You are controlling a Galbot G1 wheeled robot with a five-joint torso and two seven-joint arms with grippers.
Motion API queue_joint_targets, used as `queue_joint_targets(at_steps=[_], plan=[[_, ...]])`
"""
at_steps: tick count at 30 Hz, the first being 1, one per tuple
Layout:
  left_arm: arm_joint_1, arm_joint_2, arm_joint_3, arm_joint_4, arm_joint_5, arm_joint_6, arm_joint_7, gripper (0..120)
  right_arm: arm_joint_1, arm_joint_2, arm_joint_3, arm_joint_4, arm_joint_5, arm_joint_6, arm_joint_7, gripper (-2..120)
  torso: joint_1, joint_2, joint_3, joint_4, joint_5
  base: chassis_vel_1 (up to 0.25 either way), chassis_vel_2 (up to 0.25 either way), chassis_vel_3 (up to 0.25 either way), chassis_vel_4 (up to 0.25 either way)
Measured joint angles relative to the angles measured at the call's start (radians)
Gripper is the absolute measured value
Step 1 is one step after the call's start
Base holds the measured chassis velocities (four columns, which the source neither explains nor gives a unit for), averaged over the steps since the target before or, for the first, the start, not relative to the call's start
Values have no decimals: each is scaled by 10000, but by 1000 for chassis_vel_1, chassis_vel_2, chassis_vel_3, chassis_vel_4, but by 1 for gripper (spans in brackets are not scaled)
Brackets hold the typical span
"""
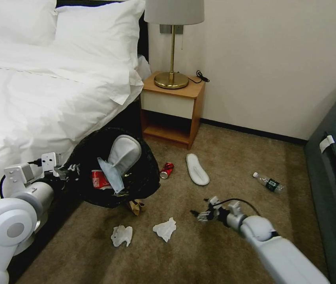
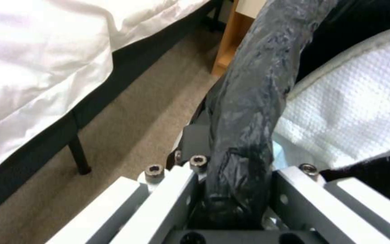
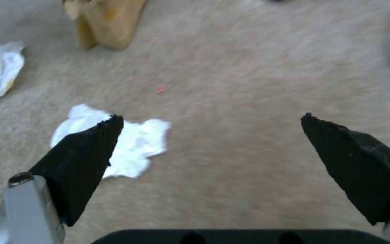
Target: Pick up the trash bin, then pick up the garbage on the floor and place it into the trash bin.
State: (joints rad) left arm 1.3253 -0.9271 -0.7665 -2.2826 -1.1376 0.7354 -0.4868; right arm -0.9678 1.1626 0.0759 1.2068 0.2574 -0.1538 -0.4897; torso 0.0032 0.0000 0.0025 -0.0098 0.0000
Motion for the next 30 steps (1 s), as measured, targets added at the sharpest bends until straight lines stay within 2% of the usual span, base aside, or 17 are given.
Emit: queue_joint_targets(at_steps=[5, 17, 30], plan=[[40, -21, 44, -67, 39, 0, -4, 2, 194, 670, -233, -978, -556, 291, -289, 100, 0, 0, 0, 0, 0, 0, 0, 0, 0], [99, -156, 127, -242, 111, 0, 39, 2, 415, 1040, -409, -1902, -866, 319, -504, 100, 0, 0, 0, -2, -2, 0, 0, 0, 0], [106, -530, 166, -254, 420, 0, 264, 2, 712, 1732, -686, -2692, -571, -164, 274, 100, 0, 1, 0, -1, -1, 0, 0, 0, 0]])
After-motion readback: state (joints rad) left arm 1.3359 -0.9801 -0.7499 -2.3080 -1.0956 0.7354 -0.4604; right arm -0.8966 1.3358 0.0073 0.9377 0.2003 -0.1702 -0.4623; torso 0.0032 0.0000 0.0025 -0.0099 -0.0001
